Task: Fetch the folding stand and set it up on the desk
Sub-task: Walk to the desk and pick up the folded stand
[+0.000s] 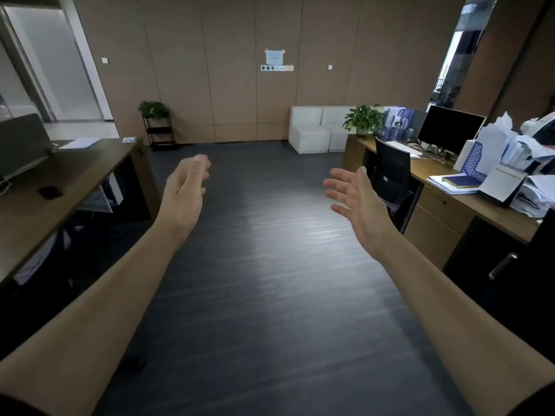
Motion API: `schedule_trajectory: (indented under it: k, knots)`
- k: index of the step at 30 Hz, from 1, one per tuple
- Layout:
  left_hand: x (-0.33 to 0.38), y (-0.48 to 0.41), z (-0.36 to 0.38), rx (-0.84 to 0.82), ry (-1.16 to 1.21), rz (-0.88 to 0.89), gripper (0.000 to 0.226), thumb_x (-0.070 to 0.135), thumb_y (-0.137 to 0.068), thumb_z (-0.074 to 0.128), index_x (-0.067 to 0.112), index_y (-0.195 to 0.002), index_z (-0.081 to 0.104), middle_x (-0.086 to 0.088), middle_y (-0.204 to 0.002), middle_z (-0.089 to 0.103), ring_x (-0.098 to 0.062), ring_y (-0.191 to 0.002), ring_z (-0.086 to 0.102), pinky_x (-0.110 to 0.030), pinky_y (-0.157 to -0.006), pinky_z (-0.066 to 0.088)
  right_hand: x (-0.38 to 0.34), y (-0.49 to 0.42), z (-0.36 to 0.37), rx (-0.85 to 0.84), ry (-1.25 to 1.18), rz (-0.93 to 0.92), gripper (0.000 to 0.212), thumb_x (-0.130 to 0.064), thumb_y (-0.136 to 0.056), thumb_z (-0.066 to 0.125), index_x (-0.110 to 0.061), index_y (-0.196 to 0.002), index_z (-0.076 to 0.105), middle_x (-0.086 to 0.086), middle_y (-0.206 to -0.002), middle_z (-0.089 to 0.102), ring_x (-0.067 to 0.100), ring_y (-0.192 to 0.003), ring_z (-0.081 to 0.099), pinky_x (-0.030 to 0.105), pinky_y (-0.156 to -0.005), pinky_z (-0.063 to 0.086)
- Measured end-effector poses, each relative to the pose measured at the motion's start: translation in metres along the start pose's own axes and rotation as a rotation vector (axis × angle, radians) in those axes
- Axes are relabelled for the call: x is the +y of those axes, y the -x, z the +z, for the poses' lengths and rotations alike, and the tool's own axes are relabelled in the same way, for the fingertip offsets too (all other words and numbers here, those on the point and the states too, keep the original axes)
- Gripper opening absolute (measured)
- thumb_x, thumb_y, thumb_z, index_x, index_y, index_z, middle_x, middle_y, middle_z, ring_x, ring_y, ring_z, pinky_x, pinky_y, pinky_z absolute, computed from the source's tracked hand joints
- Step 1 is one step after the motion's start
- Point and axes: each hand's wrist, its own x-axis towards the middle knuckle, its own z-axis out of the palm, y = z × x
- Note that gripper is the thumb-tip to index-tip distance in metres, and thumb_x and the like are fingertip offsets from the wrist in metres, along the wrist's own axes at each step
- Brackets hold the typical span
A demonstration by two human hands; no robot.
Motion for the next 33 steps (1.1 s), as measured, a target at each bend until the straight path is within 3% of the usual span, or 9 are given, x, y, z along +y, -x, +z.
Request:
schedule_trajectory:
  k: [10, 22, 28, 33]
  knots:
    - [-0.082, -0.176, 0.018, 0.013, -0.029, -0.093, 0.054, 0.048, -0.105, 0.03, 0.016, -0.144, 0.05, -0.004, -0.148, 0.055, -0.017, -0.133, 0.053, -0.043, -0.114, 0.042, 0.045, -0.188, 0.026, 0.02, -0.05, 0.067, 0.052, -0.053, -0.102, 0.019, -0.026, -0.127, 0.056, 0.004, -0.133, 0.061, 0.021, -0.125, 0.057, 0.045, -0.111, 0.041]
    - [-0.191, -0.423, 0.095, 0.088, 0.008, -0.119, 0.058, 0.05, -0.106, 0.026, 0.017, -0.148, 0.047, -0.004, -0.151, 0.054, -0.016, -0.135, 0.052, -0.042, -0.116, 0.04, 0.137, -0.483, 0.019, -0.037, -0.112, 0.03, 0.063, -0.055, -0.101, 0.02, -0.017, -0.138, 0.054, 0.003, -0.135, 0.063, 0.016, -0.125, 0.059, 0.042, -0.111, 0.041]
    - [-0.227, -0.544, 0.122, 0.151, -0.007, -0.121, 0.056, 0.048, -0.107, 0.027, 0.015, -0.147, 0.049, -0.005, -0.15, 0.055, -0.017, -0.136, 0.053, -0.043, -0.116, 0.041, 0.167, -0.625, 0.028, -0.071, -0.12, 0.092, 0.057, -0.056, -0.1, 0.023, -0.025, -0.132, 0.058, 0.0, -0.133, 0.064, 0.017, -0.122, 0.061, 0.041, -0.109, 0.044]
    - [-0.28, -0.634, 0.123, 0.192, -0.023, -0.125, 0.055, 0.049, -0.106, 0.027, 0.018, -0.145, 0.051, -0.003, -0.148, 0.057, -0.015, -0.135, 0.054, -0.044, -0.116, 0.041, 0.203, -0.725, 0.054, -0.112, -0.129, 0.111, 0.052, -0.058, -0.099, 0.024, -0.031, -0.123, 0.062, -0.011, -0.122, 0.07, 0.009, -0.114, 0.066, 0.03, -0.097, 0.048]
